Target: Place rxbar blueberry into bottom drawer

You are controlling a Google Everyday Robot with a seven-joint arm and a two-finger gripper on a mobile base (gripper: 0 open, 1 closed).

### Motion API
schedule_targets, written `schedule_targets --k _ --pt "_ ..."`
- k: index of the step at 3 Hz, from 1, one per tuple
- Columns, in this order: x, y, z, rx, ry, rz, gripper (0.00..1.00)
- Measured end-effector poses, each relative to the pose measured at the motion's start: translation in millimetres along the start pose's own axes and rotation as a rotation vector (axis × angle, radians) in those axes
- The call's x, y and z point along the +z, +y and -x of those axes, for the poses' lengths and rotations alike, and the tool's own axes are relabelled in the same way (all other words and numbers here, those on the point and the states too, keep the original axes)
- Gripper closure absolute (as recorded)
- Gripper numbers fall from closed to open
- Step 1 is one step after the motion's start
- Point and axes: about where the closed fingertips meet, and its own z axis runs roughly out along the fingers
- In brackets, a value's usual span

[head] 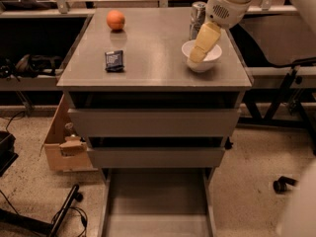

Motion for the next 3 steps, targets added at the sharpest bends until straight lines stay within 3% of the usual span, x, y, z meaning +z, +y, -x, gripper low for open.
schedule_targets --k 1,2,3 --pt "22 -17 52 0.046 0.006 -0.023 0.00" --pt "23 -15 56 0.048 0.004 -0.021 0.00" --pt "33 3 108 0.060 -0.030 -0.002 0.00"
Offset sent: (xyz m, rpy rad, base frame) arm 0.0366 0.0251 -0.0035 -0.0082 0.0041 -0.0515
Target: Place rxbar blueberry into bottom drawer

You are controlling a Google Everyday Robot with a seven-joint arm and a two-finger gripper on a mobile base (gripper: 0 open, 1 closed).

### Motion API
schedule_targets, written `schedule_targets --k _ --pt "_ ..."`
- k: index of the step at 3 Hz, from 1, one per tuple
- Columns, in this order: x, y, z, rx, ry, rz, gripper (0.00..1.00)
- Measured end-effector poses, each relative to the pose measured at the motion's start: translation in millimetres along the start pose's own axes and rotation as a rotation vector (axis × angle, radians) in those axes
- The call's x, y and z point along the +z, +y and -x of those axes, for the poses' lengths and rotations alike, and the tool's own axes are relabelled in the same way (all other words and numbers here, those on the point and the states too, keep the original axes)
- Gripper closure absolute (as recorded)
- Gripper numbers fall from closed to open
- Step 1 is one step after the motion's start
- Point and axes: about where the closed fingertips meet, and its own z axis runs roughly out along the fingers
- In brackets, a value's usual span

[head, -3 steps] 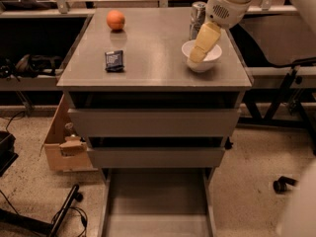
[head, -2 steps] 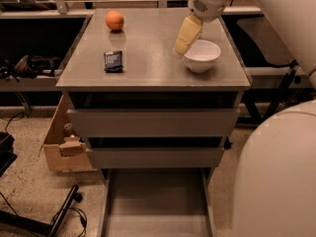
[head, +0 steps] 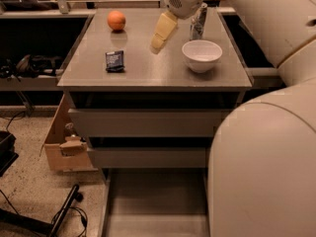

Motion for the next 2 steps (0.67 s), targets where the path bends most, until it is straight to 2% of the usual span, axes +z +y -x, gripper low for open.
schedule_targets --k 1,2 --pt "7 23 59 0.008 -0.036 0.020 0.00" --pt "31 43 109 0.067 -0.008 0.018 0.00"
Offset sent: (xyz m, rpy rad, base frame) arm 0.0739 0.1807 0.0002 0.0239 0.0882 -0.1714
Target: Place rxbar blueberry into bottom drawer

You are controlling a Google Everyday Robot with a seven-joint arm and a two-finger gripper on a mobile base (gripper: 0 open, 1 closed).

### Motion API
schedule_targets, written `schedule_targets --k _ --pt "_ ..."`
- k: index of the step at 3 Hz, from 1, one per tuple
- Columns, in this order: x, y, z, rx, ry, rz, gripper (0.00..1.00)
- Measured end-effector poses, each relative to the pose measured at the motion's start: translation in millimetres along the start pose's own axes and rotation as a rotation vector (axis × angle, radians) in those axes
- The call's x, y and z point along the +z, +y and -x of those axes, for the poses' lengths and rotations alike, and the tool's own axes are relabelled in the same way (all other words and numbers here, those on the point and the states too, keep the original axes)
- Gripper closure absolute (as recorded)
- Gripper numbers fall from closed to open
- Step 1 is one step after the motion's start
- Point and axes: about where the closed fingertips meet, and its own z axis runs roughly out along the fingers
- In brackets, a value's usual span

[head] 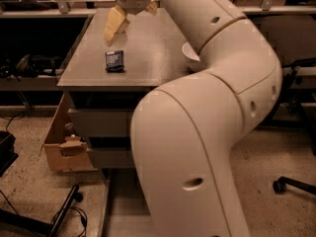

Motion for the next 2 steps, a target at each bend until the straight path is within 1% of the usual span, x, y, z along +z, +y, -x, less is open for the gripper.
schedule_targets --k 1,2 --pt "44 8 19 0.111 0.080 -0.018 0.00" --pt "78 8 22 0.220 0.133 -0.037 0.00"
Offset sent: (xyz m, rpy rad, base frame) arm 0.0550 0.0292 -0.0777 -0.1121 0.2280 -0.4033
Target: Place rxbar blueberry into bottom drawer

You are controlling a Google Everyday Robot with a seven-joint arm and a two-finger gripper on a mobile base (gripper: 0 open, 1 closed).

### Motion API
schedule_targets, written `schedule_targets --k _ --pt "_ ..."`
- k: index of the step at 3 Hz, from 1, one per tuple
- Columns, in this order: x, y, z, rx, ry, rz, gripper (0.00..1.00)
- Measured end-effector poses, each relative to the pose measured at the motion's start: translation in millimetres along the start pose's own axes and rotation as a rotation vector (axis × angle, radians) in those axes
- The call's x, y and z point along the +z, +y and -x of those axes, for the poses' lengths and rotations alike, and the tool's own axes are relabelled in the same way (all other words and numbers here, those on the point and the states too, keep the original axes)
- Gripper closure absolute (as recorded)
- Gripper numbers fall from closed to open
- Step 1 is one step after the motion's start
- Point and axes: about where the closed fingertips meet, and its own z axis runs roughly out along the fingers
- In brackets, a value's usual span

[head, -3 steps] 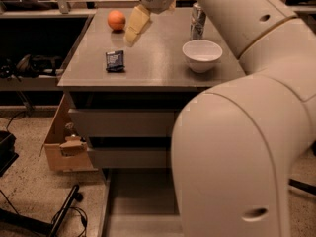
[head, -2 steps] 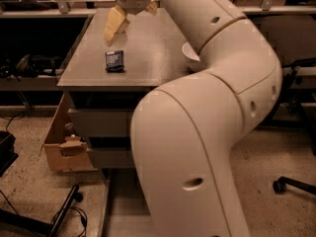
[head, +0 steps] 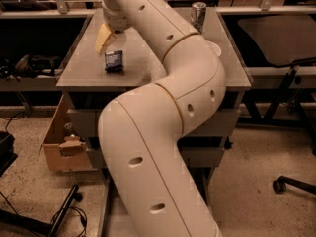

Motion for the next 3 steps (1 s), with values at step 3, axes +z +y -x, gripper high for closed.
schedule_targets --k 3 --pt "65 24 9 0.096 0.057 0.066 0.10"
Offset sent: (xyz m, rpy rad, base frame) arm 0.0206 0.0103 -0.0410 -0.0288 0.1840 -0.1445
